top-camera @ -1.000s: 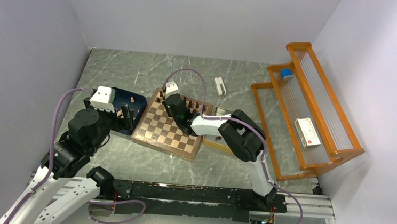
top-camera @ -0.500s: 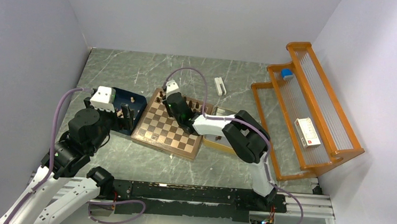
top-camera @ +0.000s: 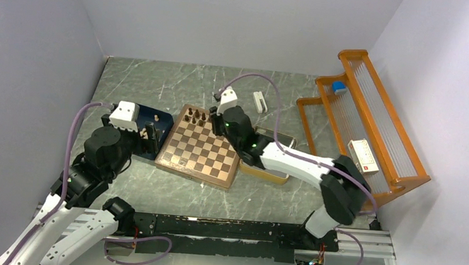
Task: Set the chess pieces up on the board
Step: Pick up the chess piece from the storage box.
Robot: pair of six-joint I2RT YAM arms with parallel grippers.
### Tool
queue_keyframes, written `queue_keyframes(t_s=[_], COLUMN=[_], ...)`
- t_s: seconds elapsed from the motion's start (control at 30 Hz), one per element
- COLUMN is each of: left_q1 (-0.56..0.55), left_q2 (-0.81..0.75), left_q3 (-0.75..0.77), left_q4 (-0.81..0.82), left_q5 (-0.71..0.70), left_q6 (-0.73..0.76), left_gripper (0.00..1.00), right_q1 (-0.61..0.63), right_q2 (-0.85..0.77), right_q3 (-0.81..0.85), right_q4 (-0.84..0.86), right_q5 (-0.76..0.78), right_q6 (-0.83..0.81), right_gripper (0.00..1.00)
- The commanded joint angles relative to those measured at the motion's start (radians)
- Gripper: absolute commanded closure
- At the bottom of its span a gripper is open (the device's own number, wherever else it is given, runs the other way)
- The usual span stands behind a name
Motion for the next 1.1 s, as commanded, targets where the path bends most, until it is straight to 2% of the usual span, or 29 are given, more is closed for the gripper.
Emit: queue_keyframes(t_s=[0.0, 0.23, 0.3, 0.43, 0.53, 0.7, 0.83, 0.93, 1.07], left_q1=[-0.006, -0.008, -0.008, -0.008, -0.008, -0.007, -0.008, -0.008, -0.007], left_q2=[0.011, 0.013, 0.016, 0.03, 0.031, 0.04, 0.061, 0.084, 0.133], left_q3=[0.0, -0.003, -0.005, -0.002, -0.003, -0.006, -0.004, -0.002, 0.005], left_q4=[0.008, 0.014, 0.018, 0.02, 0.022, 0.034, 0.033, 0.032, 0.018], left_q5=[0.012, 0.029, 0.033, 0.042, 0.045, 0.061, 0.064, 0.068, 0.048], left_q6=[0.015, 0.019, 0.022, 0.027, 0.031, 0.039, 0.037, 0.034, 0.019], left_gripper=[0.07, 0.07, 0.07, 0.07, 0.07, 0.07, 0.07, 0.08, 0.08], right_q1=[-0.014, -0.059, -0.061, -0.076, -0.124, -0.183, -0.281, -0.305, -0.315], right_q2=[-0.176, -0.367, -0.42, -0.496, -0.477, -0.469, -0.434, -0.381, -0.35], right_q3=[-0.073, -0.137, -0.179, -0.288, -0.283, -0.29, -0.28, -0.241, -0.247], right_q4=[-0.124, -0.275, -0.278, -0.277, -0.373, -0.399, -0.448, -0.524, -0.613], right_q5=[0.016, 0.024, 0.06, -0.005, -0.091, -0.175, -0.25, -0.251, -0.338], right_q6=[-0.08, -0.184, -0.172, -0.218, -0.222, -0.224, -0.341, -0.428, -0.491], right_gripper=[0.69, 0.71, 0.72, 0.71, 0.69, 0.68, 0.68, 0.69, 0.69])
